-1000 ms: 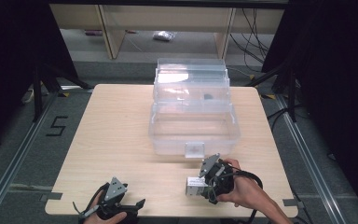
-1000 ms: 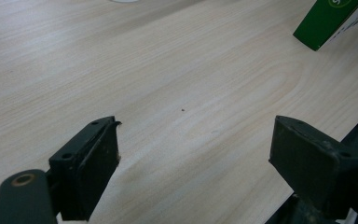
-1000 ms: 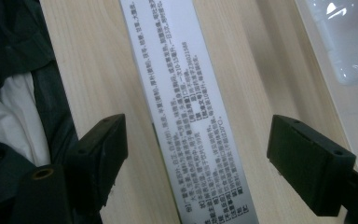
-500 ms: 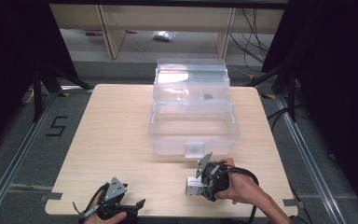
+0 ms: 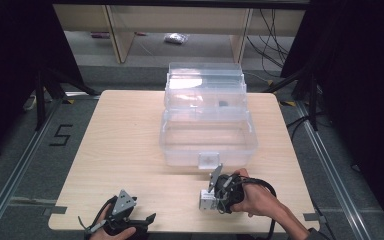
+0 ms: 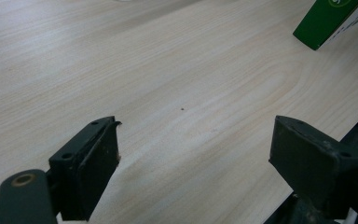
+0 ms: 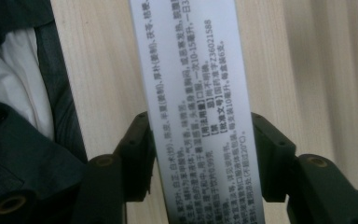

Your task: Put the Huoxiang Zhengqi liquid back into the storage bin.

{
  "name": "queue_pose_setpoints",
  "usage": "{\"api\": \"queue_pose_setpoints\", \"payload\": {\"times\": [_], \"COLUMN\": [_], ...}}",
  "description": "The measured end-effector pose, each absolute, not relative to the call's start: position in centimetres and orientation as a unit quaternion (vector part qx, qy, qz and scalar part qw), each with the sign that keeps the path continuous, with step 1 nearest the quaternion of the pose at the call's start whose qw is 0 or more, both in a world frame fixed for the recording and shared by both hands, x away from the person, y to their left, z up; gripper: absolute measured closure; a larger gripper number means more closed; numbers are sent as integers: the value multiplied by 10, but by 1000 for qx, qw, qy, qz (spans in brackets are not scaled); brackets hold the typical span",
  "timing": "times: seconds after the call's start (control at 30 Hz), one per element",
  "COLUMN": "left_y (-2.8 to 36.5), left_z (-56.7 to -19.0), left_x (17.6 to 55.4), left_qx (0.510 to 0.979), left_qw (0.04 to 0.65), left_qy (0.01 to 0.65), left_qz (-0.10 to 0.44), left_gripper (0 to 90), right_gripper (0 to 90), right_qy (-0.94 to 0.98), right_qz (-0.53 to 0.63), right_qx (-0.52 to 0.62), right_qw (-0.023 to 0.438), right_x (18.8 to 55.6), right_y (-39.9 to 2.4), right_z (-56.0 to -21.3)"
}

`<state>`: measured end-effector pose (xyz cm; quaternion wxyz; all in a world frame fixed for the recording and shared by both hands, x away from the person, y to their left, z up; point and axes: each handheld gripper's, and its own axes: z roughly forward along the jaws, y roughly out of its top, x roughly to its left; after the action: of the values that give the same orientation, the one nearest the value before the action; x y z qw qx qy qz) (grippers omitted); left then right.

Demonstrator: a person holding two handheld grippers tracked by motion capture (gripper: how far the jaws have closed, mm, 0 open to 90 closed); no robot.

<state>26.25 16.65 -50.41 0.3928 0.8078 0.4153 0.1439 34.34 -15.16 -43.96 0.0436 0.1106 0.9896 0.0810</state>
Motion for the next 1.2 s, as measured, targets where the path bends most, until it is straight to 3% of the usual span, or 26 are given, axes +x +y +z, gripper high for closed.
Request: {"api": "queue_pose_setpoints", "payload": {"times": [0.33,1.2], "left_y": [166,166], "left_z": [-504,-504], "left_x": [262,262], "left_qx": [808,808], "left_qw": [393,392], "left_qy": [416,415], "left_qz": [144,145], "left_gripper": [149,149], "right_gripper": [642,648], "right_qy": [993,992], "right_qz": [62,71], "right_qx": [92,95], "right_qw": [34,47], "right_x": [345,359], "right_y": [-149,-158], "right_z": [-437,-401]}}
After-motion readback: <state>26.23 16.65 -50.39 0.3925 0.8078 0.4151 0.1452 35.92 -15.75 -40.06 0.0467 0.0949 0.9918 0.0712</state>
